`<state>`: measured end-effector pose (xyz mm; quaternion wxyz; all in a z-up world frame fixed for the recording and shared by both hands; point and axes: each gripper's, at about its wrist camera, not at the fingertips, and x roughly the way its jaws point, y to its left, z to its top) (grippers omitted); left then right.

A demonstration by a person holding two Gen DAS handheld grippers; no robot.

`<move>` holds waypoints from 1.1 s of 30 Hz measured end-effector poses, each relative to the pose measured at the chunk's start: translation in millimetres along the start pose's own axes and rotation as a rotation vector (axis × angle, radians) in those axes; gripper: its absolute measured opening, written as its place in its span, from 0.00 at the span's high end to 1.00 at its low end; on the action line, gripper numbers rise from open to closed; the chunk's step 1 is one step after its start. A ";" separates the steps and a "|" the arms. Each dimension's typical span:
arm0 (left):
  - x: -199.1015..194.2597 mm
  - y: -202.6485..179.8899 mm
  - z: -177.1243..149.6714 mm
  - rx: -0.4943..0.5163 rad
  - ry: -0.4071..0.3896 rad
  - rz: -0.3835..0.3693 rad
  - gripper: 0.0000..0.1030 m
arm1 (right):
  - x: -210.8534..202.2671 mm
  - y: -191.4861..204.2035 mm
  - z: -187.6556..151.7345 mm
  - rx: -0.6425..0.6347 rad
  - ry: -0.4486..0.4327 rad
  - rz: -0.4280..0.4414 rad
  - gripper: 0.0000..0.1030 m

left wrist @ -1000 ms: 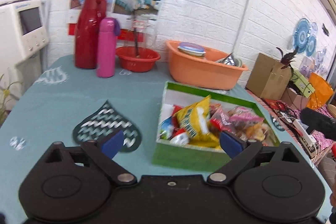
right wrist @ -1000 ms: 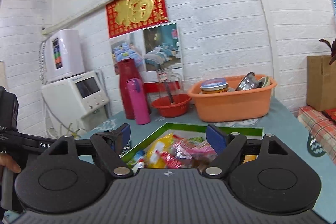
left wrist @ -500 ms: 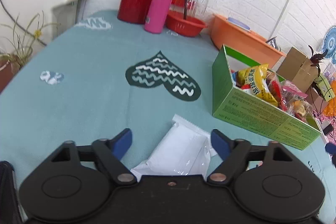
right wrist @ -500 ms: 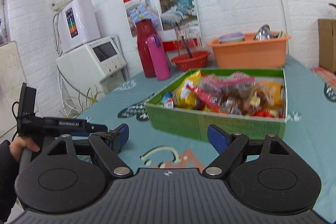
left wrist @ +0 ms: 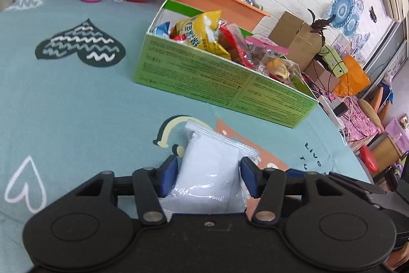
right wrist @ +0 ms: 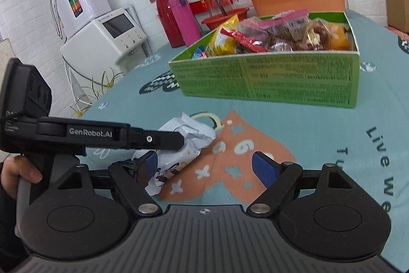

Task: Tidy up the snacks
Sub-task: 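Grasp the white pouch with both grippers together, then carry the white pouch into the box and open both grippers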

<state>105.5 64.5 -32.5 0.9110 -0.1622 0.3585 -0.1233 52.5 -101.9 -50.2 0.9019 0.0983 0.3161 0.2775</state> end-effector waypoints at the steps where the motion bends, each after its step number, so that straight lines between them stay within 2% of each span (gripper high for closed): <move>1: -2.9 0.1 0.1 -0.001 -0.007 0.000 0.19 | 0.2 -1.2 -1.8 0.005 0.007 0.002 0.00; 6: -16.7 3.3 -0.3 -0.033 -0.019 -0.024 0.22 | 7.1 4.7 -7.9 -0.022 0.025 0.021 0.00; 12: -13.4 0.6 -0.2 -0.031 0.004 -0.046 0.22 | 16.9 19.3 -7.2 -0.055 0.043 0.064 0.01; 18: -3.7 -2.4 0.4 -0.036 0.022 -0.059 0.20 | 29.9 27.6 -4.0 -0.084 0.045 0.076 0.13; 20: -1.5 -2.3 0.1 -0.034 0.023 -0.051 0.20 | 32.6 27.8 -2.6 -0.087 0.034 0.063 0.14; 24: 7.2 -3.1 0.7 -0.045 0.033 -0.048 0.20 | 33.9 23.6 -2.8 -0.082 0.017 0.056 0.28; 26: 8.6 -9.5 2.8 -0.039 0.024 -0.049 0.26 | 32.0 21.8 -2.3 -0.080 0.010 0.039 0.29; 28: 6.0 -18.6 8.0 -0.026 -0.007 -0.069 0.27 | 25.8 20.9 0.5 -0.085 -0.013 0.015 0.30; 33: -3.5 -46.6 39.4 0.034 -0.099 -0.121 0.29 | -1.0 12.7 27.5 -0.103 -0.135 -0.006 0.30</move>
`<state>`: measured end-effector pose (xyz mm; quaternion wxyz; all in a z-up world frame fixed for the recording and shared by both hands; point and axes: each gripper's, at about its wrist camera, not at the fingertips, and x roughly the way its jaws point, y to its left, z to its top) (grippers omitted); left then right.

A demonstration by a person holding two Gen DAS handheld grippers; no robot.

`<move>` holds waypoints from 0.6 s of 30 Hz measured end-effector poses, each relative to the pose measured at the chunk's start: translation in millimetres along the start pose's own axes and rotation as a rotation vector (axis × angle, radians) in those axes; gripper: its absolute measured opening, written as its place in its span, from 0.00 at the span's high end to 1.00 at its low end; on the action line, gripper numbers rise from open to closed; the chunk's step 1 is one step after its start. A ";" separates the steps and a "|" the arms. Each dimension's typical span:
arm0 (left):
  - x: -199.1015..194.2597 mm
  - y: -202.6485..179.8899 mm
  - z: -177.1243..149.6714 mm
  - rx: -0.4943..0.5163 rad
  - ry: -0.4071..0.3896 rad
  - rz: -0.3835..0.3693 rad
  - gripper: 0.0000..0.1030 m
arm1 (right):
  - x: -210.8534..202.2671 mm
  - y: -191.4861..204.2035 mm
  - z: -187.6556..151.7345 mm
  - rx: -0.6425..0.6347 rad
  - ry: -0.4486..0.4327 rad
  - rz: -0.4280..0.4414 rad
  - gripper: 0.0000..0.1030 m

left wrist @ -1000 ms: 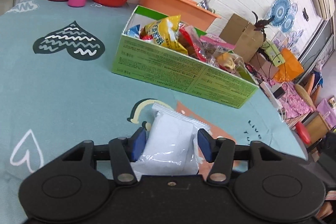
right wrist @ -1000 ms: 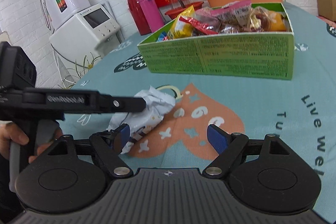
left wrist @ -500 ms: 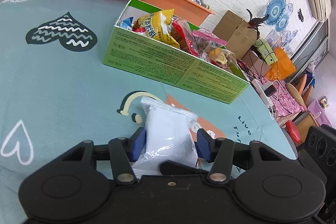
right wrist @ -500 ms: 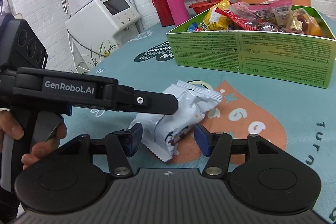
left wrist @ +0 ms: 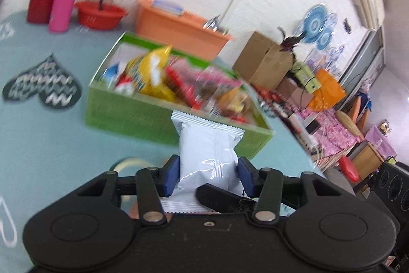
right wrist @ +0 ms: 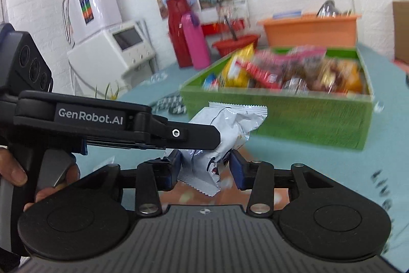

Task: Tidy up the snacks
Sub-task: 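Carry the white pouch into the box and open both grippers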

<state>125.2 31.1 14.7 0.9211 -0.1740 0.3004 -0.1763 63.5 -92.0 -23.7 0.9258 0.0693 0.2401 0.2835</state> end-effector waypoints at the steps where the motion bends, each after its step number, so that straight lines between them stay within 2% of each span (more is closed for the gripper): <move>1: 1.1 -5.7 8.1 0.013 -0.017 -0.005 0.29 | -2.7 -2.7 6.8 -0.004 -0.021 -0.002 0.30; 5: 8.1 -22.1 35.1 0.054 -0.072 -0.016 0.29 | -7.0 -15.0 36.2 -0.016 -0.094 -0.016 0.30; 10: 28.3 -24.8 69.6 0.063 -0.112 -0.024 0.29 | 3.3 -27.7 65.9 -0.064 -0.165 -0.041 0.30; 18: 70.0 -2.0 109.5 0.016 -0.107 -0.015 0.29 | 45.2 -61.4 98.0 -0.097 -0.184 -0.067 0.30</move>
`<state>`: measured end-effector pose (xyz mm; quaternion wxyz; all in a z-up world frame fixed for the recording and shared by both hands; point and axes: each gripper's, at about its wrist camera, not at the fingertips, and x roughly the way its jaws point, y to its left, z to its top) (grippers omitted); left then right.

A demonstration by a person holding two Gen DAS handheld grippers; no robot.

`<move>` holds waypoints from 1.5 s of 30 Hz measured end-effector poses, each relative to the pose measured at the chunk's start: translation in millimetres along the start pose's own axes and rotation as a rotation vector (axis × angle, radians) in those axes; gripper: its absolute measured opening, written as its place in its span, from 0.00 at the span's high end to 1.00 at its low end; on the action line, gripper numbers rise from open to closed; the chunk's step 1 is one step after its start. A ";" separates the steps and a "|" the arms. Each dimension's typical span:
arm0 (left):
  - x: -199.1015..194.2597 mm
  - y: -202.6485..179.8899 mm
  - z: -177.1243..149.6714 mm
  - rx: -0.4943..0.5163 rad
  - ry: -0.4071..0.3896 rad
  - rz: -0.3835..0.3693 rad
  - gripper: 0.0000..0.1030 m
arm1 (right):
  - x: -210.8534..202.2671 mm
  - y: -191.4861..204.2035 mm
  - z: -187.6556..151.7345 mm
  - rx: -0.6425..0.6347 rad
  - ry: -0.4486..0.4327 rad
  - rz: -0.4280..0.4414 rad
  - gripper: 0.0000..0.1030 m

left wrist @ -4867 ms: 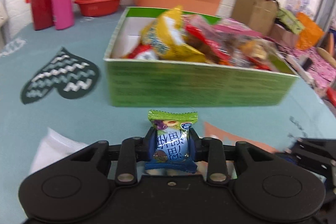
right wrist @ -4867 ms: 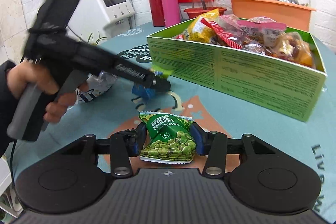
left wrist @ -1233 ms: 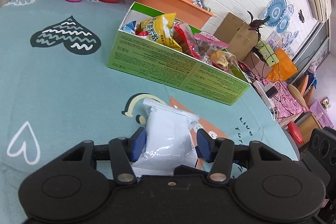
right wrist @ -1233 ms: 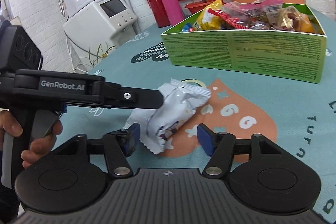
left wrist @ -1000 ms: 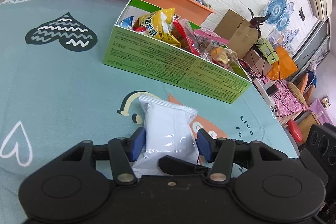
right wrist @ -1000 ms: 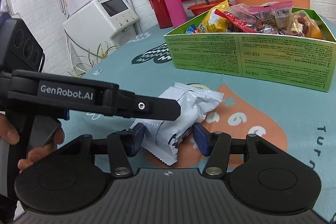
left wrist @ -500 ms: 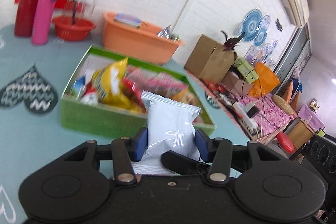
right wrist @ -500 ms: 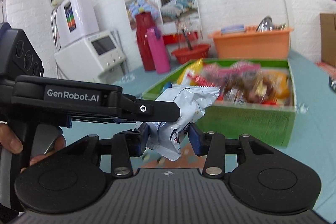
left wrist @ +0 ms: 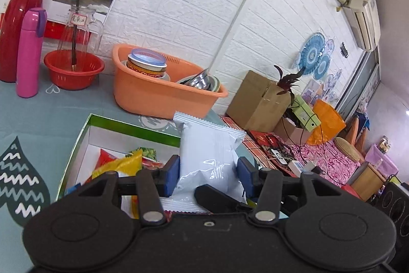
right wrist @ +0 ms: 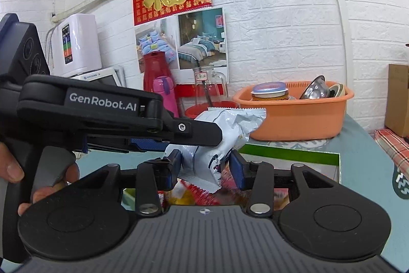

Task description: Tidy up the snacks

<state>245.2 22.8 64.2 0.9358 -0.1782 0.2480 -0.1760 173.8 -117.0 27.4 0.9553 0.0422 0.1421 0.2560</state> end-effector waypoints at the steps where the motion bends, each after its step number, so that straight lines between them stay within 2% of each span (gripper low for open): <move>1: 3.9 2.3 1.8 -0.003 0.002 0.003 0.29 | 5.6 -4.0 1.0 0.004 0.002 -0.001 0.30; 5: 19.7 11.8 6.7 0.004 0.007 0.020 0.29 | 25.1 -17.1 1.4 0.016 0.012 0.001 0.30; 6: 22.2 13.9 6.4 0.008 0.011 0.028 0.23 | 30.0 -18.3 0.5 0.009 0.017 -0.007 0.30; 7: 23.8 16.6 5.3 0.004 0.016 0.041 0.00 | 35.8 -18.4 -1.4 -0.012 0.026 -0.028 0.29; 8: 23.2 19.2 3.6 -0.005 0.013 0.062 0.00 | 40.8 -17.9 -3.9 -0.036 0.041 -0.056 0.19; 9: 20.8 21.8 1.8 -0.010 -0.004 0.090 0.00 | 44.7 -17.3 -8.1 -0.061 0.060 -0.094 0.03; 10: 17.9 23.2 -0.5 -0.003 -0.016 0.104 0.00 | 44.1 -17.6 -12.5 -0.073 0.059 -0.112 0.00; 16: 7.6 25.8 -5.2 -0.004 0.001 0.110 0.00 | 29.8 -14.7 -23.1 -0.069 0.054 -0.098 0.00; 21: -9.9 10.1 -12.1 0.057 -0.009 0.128 0.00 | 8.4 -7.9 -18.2 -0.045 0.038 -0.084 0.00; 27: -52.7 -13.3 -27.7 0.072 -0.038 0.127 0.00 | -37.7 7.3 -11.0 -0.038 0.026 -0.124 0.00; 31: -88.7 -28.9 -41.3 0.078 -0.075 0.136 0.00 | -75.3 15.4 -10.8 -0.025 0.000 -0.122 0.00; 34: -108.7 -37.8 -57.8 0.079 -0.098 0.178 0.00 | -99.3 20.9 -17.2 -0.023 -0.019 -0.126 0.00; 38: -119.8 -40.7 -82.2 0.077 -0.103 0.274 0.00 | -117.8 22.8 -32.9 -0.002 -0.014 -0.181 0.00; 45: -112.6 -36.6 -117.2 0.061 -0.035 0.345 0.00 | -124.8 17.4 -59.9 0.076 0.046 -0.187 0.00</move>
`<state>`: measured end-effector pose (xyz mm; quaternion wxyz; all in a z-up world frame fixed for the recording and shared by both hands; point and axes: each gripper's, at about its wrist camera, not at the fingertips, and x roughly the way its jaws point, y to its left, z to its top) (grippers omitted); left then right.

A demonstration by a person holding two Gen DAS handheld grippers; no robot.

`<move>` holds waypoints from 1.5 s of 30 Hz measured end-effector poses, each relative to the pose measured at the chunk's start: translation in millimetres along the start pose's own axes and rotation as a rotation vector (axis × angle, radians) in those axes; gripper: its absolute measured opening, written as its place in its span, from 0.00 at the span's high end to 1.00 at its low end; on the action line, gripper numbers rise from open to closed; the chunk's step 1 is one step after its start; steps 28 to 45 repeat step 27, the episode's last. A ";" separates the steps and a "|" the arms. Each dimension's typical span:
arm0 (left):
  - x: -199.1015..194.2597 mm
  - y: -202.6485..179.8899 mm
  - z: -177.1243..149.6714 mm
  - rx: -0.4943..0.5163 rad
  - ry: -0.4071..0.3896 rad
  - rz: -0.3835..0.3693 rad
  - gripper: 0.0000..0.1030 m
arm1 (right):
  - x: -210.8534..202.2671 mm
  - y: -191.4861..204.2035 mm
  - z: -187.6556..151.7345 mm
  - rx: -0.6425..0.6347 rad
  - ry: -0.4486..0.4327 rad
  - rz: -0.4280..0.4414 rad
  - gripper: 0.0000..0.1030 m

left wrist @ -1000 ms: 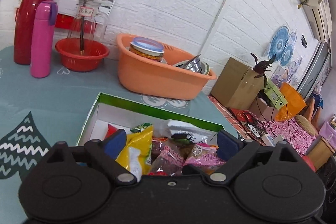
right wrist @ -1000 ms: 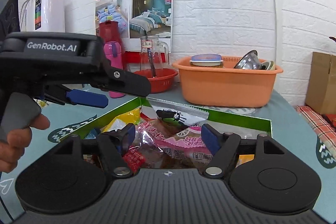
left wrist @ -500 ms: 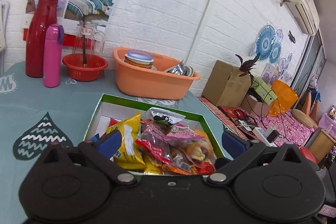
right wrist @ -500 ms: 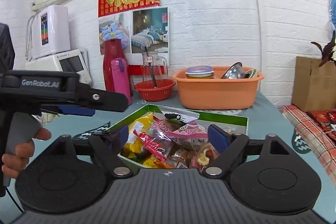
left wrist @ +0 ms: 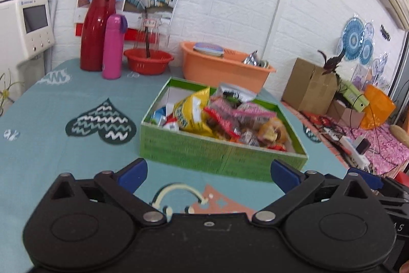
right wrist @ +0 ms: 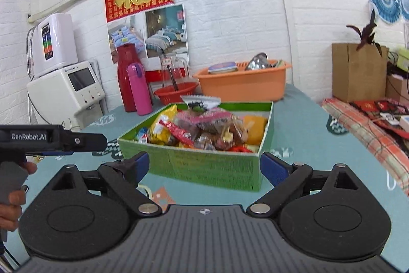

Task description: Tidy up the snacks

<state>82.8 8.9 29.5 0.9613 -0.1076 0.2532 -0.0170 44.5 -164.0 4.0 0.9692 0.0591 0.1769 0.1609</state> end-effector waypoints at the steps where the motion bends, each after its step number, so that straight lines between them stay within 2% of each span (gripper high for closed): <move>1: 1.3 0.2 -4.5 -0.002 0.010 0.010 0.00 | 0.4 0.4 -3.6 0.002 0.010 -0.003 0.00; 9: 7.7 -3.4 -20.2 0.002 0.048 0.049 0.00 | 1.6 4.3 -14.2 -0.003 0.033 -0.010 0.00; 21: 8.0 -5.1 -19.7 0.030 0.043 0.084 0.00 | 8.5 2.9 -15.1 -0.024 0.048 -0.028 0.00; 45: 5.8 -6.3 -20.0 0.040 0.038 0.075 0.00 | 10.5 2.8 -14.4 -0.021 0.057 -0.026 0.00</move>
